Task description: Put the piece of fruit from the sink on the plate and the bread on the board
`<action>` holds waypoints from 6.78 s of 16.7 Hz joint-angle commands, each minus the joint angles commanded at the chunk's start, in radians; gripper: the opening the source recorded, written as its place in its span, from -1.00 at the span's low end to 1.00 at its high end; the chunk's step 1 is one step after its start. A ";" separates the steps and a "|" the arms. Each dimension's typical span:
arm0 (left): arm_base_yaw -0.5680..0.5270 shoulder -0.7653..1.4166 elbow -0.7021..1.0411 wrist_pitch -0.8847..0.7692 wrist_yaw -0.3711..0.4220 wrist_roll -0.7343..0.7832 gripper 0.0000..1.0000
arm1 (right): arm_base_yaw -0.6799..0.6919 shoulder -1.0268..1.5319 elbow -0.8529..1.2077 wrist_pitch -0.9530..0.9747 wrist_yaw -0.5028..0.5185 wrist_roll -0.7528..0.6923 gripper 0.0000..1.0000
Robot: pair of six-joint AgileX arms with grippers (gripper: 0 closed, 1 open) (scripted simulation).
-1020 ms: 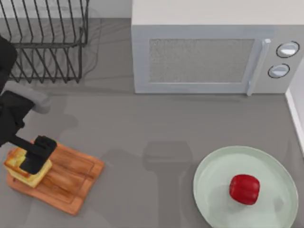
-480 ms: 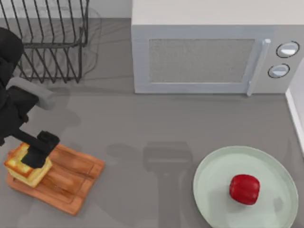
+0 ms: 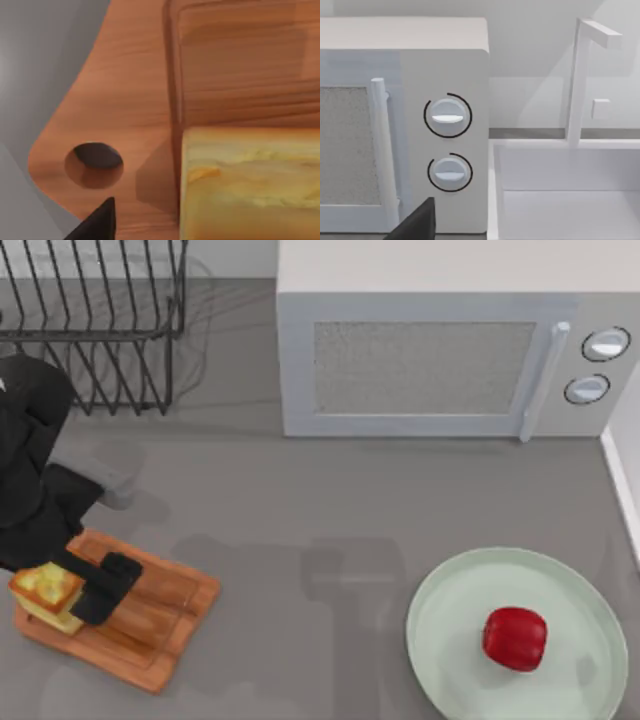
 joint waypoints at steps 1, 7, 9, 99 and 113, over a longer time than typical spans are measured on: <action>0.000 0.010 -0.015 0.024 0.000 0.000 1.00 | 0.000 0.000 0.000 0.000 0.000 0.000 1.00; 0.000 0.020 -0.026 0.040 0.000 0.001 0.85 | 0.000 0.000 0.000 0.000 0.000 0.000 1.00; 0.000 0.020 -0.026 0.040 0.000 0.001 0.55 | 0.000 0.000 0.000 0.000 0.000 0.000 1.00; -0.088 0.036 0.048 -0.011 0.004 -0.592 1.00 | 0.000 0.000 0.000 0.000 0.000 0.000 1.00; -0.053 -0.216 -0.079 0.125 0.002 -0.555 1.00 | 0.000 0.000 0.000 0.000 0.000 0.000 1.00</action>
